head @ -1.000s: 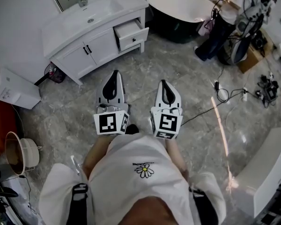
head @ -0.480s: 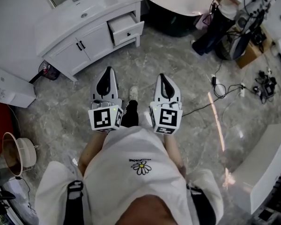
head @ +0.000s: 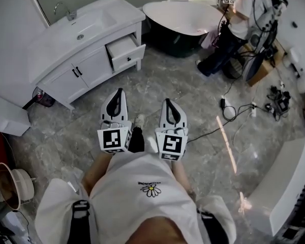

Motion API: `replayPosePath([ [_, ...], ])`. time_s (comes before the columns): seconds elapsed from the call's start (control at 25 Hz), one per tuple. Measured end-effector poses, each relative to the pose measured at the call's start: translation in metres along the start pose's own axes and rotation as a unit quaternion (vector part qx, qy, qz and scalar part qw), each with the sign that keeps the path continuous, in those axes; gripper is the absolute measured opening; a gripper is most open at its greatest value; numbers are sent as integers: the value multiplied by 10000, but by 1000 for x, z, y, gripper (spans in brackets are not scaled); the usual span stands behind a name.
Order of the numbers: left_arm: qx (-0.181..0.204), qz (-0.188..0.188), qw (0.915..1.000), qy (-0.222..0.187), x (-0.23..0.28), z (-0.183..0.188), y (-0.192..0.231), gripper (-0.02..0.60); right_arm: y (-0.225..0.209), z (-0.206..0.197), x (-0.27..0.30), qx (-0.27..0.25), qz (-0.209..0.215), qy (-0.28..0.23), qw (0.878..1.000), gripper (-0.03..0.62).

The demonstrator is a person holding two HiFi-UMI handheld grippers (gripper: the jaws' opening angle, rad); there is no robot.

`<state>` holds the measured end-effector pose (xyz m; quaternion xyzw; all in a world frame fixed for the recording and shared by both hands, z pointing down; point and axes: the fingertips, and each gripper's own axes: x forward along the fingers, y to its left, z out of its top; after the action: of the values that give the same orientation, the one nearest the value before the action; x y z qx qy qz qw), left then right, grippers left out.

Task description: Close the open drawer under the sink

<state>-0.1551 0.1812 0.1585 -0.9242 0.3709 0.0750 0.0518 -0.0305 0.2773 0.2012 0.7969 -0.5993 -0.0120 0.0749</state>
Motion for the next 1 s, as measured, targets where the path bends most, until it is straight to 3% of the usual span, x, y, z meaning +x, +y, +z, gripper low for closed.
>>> replayPosePath([
  [0.36, 165, -211, 9995, -165, 87, 0, 25, 21, -14, -10, 84, 223, -95, 190, 9995, 29],
  [0.52, -39, -235, 9996, -169, 134, -3, 37, 21, -15, -13, 130, 195, -33, 335, 9992, 29],
  [0.64, 133, -271, 9993, -202, 169, -10, 51, 21, -12, -12, 165, 171, 66, 405, 9990, 29],
  [0.76, 366, -292, 9989, -88, 204, -28, 61, 21, -14, -14, 199, 112, 121, 563, 9983, 29],
  [1.0, 218, -204, 9995, 67, 268, -46, 95, 21, -19, -5, 264, 8, 178, 711, 9973, 29],
])
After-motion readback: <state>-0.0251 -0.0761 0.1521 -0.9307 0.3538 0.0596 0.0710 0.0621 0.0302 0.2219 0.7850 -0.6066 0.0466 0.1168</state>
